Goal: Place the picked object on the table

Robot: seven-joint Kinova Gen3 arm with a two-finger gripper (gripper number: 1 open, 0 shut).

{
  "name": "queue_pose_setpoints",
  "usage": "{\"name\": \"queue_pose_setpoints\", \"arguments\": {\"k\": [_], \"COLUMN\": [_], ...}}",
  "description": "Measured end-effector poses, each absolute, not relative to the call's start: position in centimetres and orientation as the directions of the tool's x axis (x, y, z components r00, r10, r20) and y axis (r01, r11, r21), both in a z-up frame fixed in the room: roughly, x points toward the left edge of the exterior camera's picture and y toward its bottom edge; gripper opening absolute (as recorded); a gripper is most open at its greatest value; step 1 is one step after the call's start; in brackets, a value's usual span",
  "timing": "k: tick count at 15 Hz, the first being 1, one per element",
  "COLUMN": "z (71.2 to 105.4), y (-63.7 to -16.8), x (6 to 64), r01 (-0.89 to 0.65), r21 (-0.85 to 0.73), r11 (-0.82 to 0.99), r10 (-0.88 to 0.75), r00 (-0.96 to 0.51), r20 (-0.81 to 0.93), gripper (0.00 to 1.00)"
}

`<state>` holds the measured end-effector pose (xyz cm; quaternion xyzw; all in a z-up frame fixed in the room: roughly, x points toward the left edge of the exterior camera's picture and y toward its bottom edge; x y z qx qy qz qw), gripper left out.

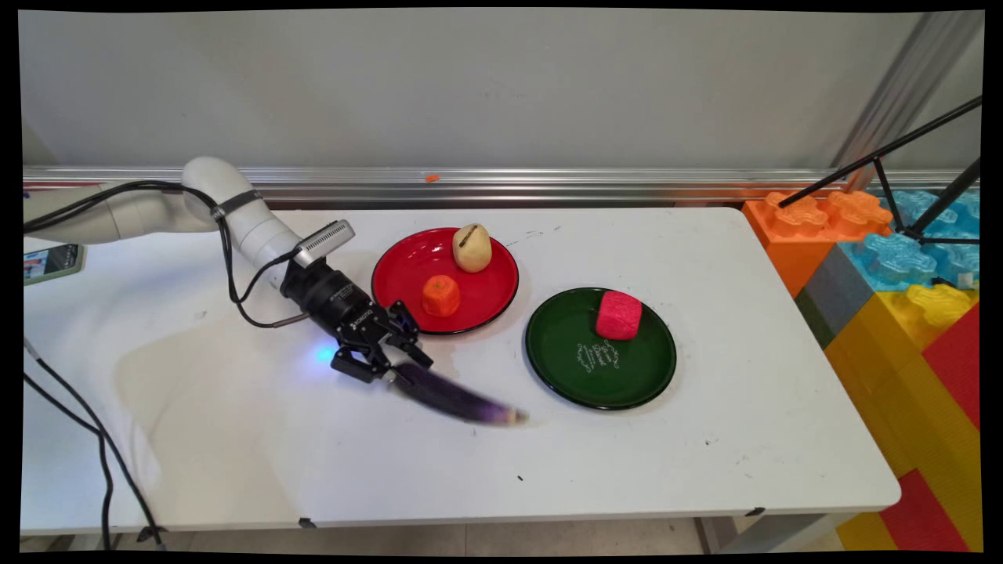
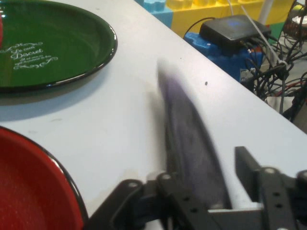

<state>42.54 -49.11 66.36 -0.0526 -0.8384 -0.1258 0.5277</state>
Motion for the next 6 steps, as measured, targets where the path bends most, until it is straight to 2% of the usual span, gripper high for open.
{"name": "queue_pose_setpoints", "arguments": {"k": [6], "z": [66.25], "y": [-48.7], "x": [43.0], "r01": [0.216], "r21": [0.144], "r11": [0.966], "r10": [-0.035], "r00": [-0.443], "r20": [0.896], "gripper": [1.0]}}
